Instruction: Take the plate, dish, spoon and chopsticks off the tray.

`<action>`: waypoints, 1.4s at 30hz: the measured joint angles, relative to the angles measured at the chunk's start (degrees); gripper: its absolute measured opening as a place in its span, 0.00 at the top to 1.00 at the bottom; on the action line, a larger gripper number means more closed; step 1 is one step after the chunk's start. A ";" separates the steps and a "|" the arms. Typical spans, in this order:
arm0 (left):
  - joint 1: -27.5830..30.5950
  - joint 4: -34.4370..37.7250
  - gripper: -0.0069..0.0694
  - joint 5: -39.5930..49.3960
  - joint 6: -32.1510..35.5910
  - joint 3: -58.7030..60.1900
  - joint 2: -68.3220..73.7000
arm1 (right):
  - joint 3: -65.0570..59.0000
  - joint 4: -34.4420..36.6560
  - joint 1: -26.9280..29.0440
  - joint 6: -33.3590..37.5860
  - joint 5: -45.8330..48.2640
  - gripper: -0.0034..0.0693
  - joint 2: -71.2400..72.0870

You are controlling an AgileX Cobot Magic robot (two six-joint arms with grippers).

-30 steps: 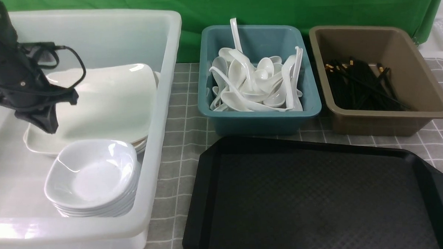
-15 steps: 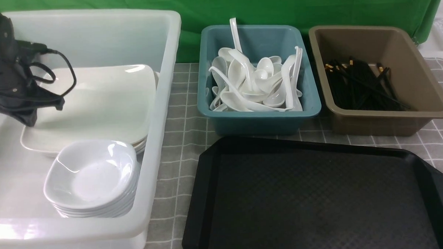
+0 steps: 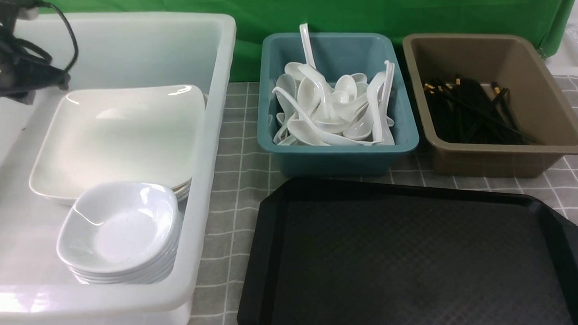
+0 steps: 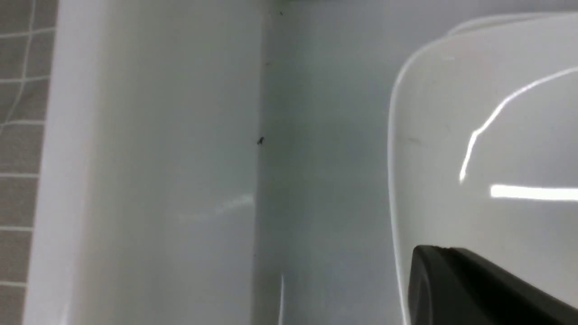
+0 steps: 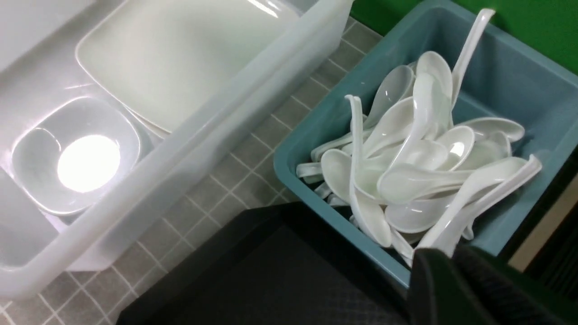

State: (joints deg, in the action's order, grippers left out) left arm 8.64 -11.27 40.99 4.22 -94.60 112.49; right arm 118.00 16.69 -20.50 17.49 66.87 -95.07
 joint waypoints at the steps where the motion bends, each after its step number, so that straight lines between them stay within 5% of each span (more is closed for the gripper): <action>1: 0.47 -0.18 0.89 -1.03 -0.24 -0.17 0.71 | 0.00 0.11 0.00 0.00 0.00 0.83 0.00; 23: 2.21 0.11 0.89 -18.16 3.64 -5.54 13.58 | 0.00 1.43 0.00 -0.09 0.00 0.83 0.00; 33: 0.86 9.70 0.89 -15.84 14.09 -5.54 14.52 | 0.00 1.61 0.00 -0.09 0.00 0.83 0.00; 42: 0.44 13.98 0.89 -18.30 12.47 -5.54 9.00 | 0.00 1.92 0.00 -0.12 0.00 0.83 0.00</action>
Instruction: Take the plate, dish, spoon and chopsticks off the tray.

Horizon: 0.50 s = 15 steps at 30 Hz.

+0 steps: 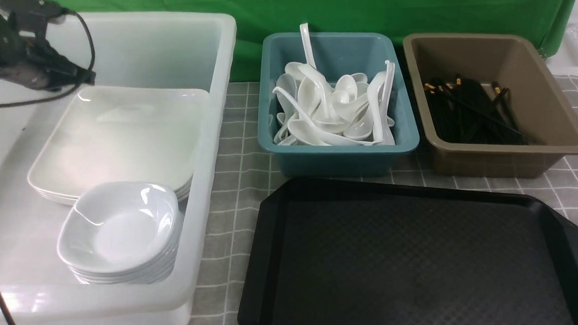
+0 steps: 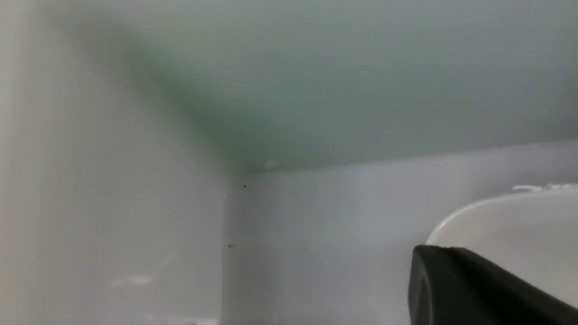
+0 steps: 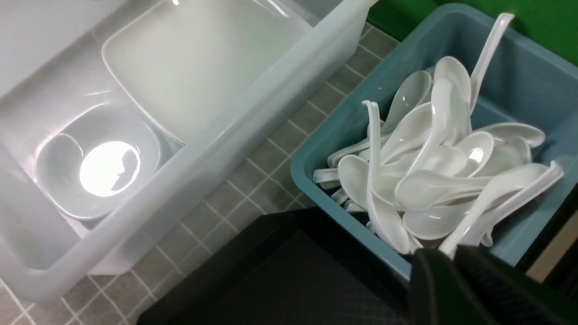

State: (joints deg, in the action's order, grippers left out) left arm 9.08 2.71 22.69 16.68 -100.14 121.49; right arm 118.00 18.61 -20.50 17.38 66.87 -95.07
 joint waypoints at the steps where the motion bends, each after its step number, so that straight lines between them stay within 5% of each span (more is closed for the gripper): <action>1: 0.00 1.12 0.89 0.41 -1.11 0.00 -1.42 | 0.00 0.00 0.00 0.00 0.00 0.83 0.00; 6: -0.21 10.90 0.89 5.72 -0.76 0.00 -8.69 | 0.06 -1.96 0.00 -0.79 0.00 0.83 0.33; 15: -7.95 22.17 0.89 23.92 9.92 0.00 -25.16 | 0.63 -18.61 0.00 -9.77 0.00 0.92 14.42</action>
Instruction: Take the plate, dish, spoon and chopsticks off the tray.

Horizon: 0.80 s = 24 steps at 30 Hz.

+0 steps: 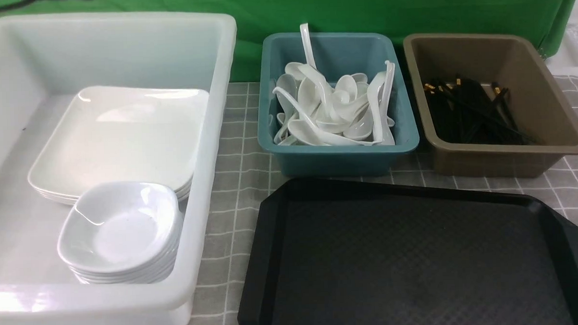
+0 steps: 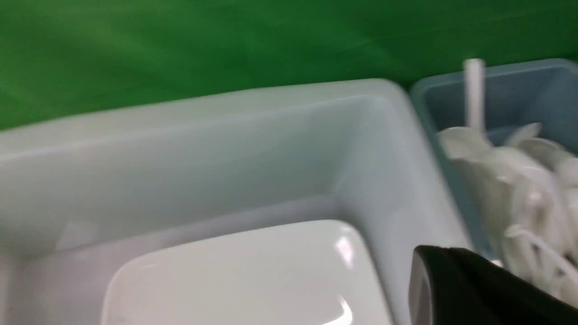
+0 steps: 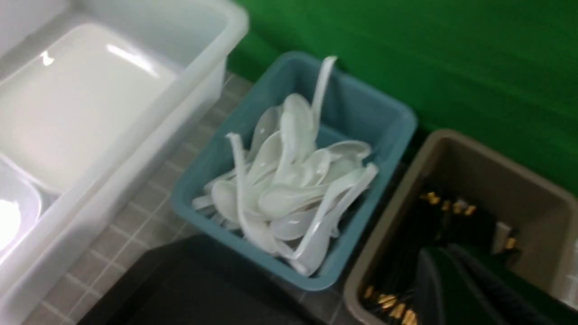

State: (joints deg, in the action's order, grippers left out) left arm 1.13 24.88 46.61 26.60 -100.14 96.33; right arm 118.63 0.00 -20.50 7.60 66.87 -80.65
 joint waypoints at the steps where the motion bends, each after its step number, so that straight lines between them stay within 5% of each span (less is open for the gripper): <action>1: 0.00 0.00 0.89 0.18 0.10 0.00 -0.40 | 0.00 0.00 0.00 -0.20 0.00 0.92 0.00; 10: -11.82 1.74 0.89 9.86 0.58 -0.02 -18.28 | -5.51 -7.16 0.00 -4.94 -3.22 0.92 22.17; 15: -15.27 2.96 0.89 11.70 0.16 4.96 -26.98 | -23.07 -8.77 0.00 -7.60 -16.65 0.92 39.72; 24: -15.59 2.61 0.89 -1.27 -2.71 34.54 -47.45 | -60.21 -8.91 0.00 -14.72 -39.82 0.92 63.14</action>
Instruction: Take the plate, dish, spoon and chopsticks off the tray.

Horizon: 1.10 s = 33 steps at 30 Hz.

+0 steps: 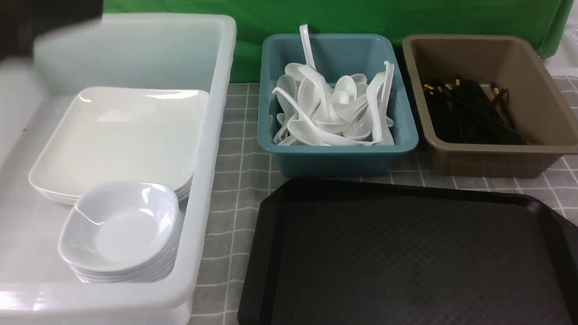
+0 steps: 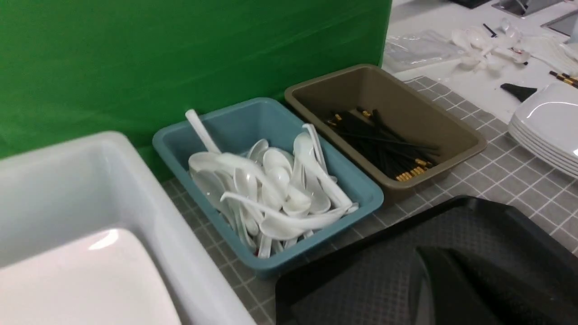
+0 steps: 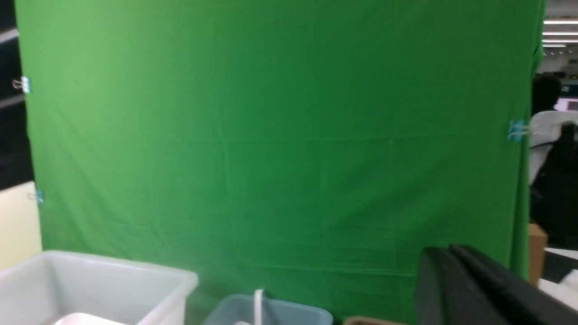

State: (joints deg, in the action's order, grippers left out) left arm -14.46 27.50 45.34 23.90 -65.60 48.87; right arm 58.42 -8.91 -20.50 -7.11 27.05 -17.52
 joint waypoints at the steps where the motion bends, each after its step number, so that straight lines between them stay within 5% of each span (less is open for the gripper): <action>1: 0.00 -0.11 0.89 -2.17 -0.61 4.43 -2.98 | -4.29 0.00 0.00 -0.37 -3.13 0.92 2.02; 6: 0.00 -0.68 0.89 -14.38 -5.47 26.21 -19.47 | -21.26 0.40 0.00 -1.37 -16.09 0.91 8.27; 13: 0.00 0.38 0.89 -29.79 -11.62 42.42 -31.21 | -25.44 0.46 0.00 -1.51 -20.82 0.86 9.02; 33: 0.00 0.64 0.89 -35.40 -13.26 44.91 -32.69 | -25.67 0.46 0.00 -2.04 -21.54 0.80 9.07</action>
State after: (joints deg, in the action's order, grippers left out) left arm -14.46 28.13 9.94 10.64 -20.70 16.19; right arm 32.75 -8.45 -20.50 -9.16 5.50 -8.45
